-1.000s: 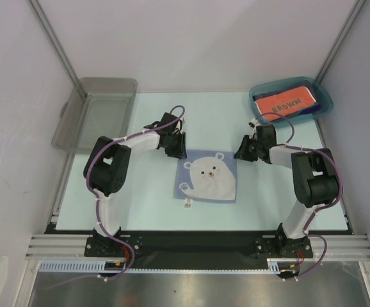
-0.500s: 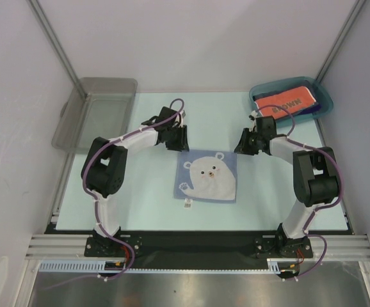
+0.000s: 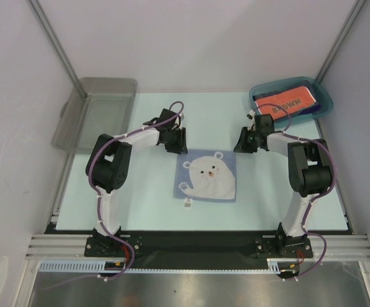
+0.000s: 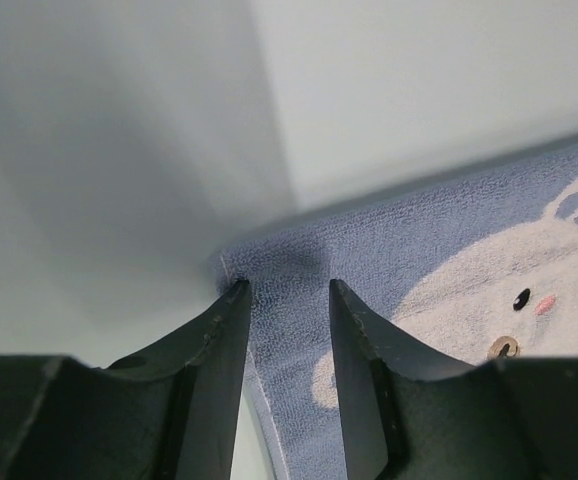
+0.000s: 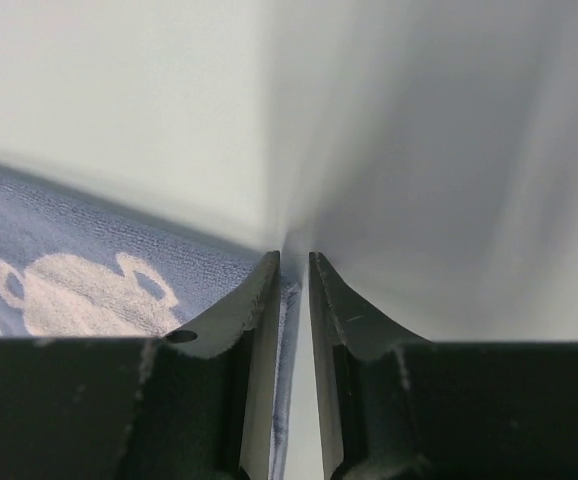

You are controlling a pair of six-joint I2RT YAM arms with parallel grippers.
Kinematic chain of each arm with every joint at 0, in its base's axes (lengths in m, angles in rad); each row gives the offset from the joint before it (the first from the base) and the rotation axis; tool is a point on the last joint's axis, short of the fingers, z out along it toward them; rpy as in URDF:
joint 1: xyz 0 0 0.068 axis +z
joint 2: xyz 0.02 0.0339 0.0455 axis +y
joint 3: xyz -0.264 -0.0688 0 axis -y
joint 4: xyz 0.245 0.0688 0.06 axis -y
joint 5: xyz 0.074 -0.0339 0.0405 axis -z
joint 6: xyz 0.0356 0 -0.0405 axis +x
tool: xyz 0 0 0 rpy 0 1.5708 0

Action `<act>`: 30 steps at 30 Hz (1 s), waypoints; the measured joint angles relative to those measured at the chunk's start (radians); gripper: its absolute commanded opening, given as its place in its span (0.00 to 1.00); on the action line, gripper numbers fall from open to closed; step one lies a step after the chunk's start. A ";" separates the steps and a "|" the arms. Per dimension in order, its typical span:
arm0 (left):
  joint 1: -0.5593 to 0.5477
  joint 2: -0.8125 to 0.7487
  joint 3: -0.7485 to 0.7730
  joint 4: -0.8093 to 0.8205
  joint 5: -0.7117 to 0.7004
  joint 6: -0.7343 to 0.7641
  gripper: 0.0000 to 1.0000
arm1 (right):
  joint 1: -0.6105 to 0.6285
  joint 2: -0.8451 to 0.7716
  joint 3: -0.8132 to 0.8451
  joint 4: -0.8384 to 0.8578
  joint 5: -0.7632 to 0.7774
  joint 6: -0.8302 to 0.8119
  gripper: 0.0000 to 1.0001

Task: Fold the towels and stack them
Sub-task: Fold the towel

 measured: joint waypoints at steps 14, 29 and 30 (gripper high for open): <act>0.061 0.001 0.275 -0.172 0.093 0.357 0.53 | -0.066 0.045 0.182 -0.200 -0.346 -0.371 0.55; 0.114 0.196 0.326 -0.284 0.301 0.604 0.49 | -0.108 0.290 0.456 -0.573 -0.511 -0.697 0.50; 0.114 0.198 0.329 -0.286 0.303 0.607 0.48 | -0.107 0.294 0.462 -0.580 -0.511 -0.706 0.48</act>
